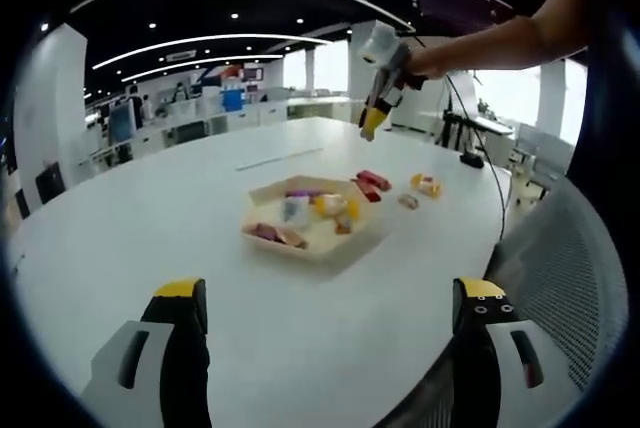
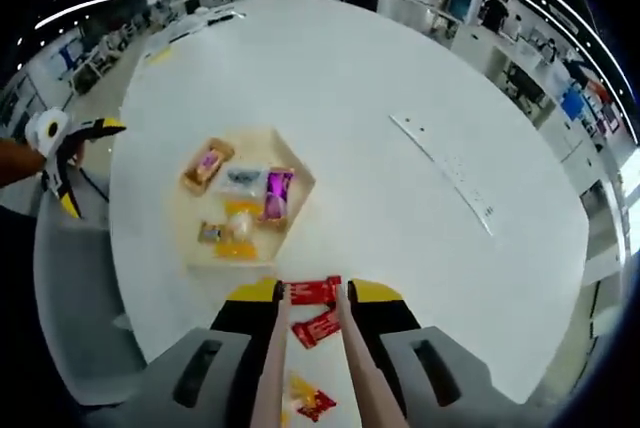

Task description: Place the target food into the container with the food tongs after gripping and lifting it, then release it inside without dropping or visibly crushing the food.

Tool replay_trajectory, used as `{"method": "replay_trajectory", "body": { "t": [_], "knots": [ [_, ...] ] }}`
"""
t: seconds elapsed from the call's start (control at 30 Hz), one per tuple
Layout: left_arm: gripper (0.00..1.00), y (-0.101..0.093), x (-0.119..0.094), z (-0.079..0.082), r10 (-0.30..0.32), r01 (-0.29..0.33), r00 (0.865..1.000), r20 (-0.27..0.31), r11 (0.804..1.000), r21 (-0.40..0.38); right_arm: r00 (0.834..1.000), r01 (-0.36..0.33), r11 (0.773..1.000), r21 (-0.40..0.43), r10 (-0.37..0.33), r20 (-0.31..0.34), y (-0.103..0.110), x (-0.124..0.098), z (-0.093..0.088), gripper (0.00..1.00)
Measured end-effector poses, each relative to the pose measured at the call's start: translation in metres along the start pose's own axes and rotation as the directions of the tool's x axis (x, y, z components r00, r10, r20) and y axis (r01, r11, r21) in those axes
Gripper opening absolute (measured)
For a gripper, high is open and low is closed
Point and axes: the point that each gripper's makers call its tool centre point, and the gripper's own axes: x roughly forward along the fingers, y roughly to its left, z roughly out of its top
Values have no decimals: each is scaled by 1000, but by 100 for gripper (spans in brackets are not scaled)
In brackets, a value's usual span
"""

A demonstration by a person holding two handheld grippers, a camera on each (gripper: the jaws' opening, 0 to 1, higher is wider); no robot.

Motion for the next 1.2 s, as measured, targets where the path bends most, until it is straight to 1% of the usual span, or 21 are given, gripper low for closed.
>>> {"method": "replay_trajectory", "body": {
  "t": [0.13,0.23,0.33,0.43,0.57,0.83,0.87,1.03,1.2],
  "knots": [
    [100,0,0,-1,2,-2,1000,-3,1000,1,1000,12,1000,27,-12,-4,-5,-2,-9,25],
    [100,0,0,-2,2,-2,1000,-13,1000,5,1000,23,999,31,-22,-9,-9,0,-14,25],
    [100,0,0,-2,1,-1,1000,-10,1000,6,999,30,998,47,-30,-11,-11,1,-17,25],
    [100,1,0,-1,4,-4,1000,-5,1000,5,999,37,996,78,-35,-20,-14,4,-22,25],
    [100,1,0,-1,8,-8,1000,-6,1000,6,998,44,994,96,-40,-43,-15,7,-31,25],
    [100,1,-1,0,8,-8,1000,-5,1000,5,998,60,983,172,-57,-24,-23,5,-28,26],
    [100,0,-1,0,8,-8,1000,-5,1000,6,998,64,983,170,-61,-24,-23,5,-28,26],
    [100,2,-1,1,11,-11,1000,2,1000,3,997,79,977,199,-73,-36,-24,10,-30,26],
    [100,1,-1,0,11,-11,1000,-3,1000,4,996,82,972,218,-73,-49,-21,17,-33,26]
  ]
}}
